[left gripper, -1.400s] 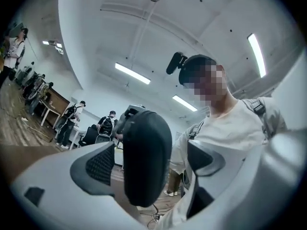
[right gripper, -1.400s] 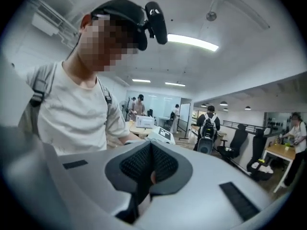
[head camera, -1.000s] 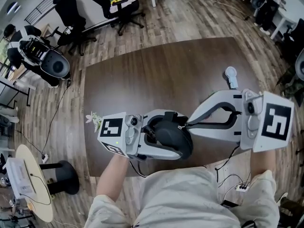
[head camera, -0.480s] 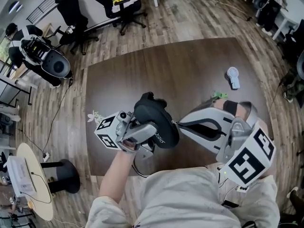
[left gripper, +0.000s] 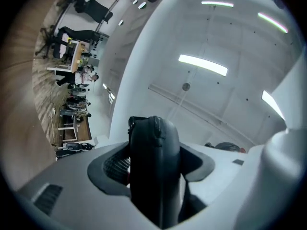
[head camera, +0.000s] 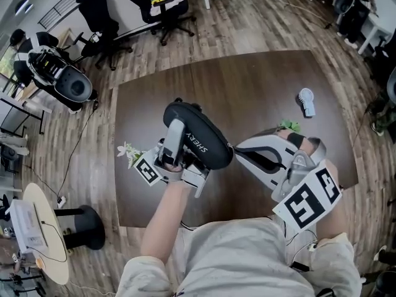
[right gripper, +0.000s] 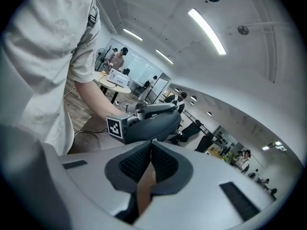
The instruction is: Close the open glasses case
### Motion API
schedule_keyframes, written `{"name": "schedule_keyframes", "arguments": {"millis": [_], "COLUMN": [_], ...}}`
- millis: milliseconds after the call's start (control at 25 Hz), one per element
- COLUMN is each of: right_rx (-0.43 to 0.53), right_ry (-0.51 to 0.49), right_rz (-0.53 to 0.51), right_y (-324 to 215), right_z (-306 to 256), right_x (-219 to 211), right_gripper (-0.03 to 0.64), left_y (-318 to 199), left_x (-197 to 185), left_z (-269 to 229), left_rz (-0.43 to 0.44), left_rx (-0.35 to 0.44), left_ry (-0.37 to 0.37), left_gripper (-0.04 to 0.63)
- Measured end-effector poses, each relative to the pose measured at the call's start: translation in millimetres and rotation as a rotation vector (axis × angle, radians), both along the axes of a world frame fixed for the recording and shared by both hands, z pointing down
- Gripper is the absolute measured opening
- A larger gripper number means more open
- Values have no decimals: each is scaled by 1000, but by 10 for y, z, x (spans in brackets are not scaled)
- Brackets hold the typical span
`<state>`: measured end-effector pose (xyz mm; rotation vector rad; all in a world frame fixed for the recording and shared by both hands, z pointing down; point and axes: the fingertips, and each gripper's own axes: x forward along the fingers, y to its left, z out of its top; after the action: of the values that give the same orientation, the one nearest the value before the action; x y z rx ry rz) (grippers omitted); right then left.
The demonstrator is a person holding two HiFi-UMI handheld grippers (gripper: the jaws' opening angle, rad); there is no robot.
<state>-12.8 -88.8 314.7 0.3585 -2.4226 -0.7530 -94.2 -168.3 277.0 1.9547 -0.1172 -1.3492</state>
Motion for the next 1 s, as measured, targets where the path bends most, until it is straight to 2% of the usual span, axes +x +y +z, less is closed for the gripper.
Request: {"name": "schedule_keyframes", "arguments": {"millis": [240, 560, 800, 1000], "right_rx": [-30, -107, -156, -215], "right_ry": [-37, -49, -71, -86], "right_rz": [88, 95, 91, 70], "right_y": [-191, -141, -119, -49], "right_z": [149, 309, 416, 534], "right_x": [20, 11, -50, -115], "right_gripper": [6, 5, 5, 5], "left_y": [-279, -414, -469, -457], "left_x": [-129, -301, -370, -358], "left_z": [400, 770, 906, 966], "left_rz": [-70, -161, -235, -269], "left_rx": [-223, -420, -522, -560], "left_ry": [165, 310, 337, 325], "left_gripper": [287, 286, 285, 285]}}
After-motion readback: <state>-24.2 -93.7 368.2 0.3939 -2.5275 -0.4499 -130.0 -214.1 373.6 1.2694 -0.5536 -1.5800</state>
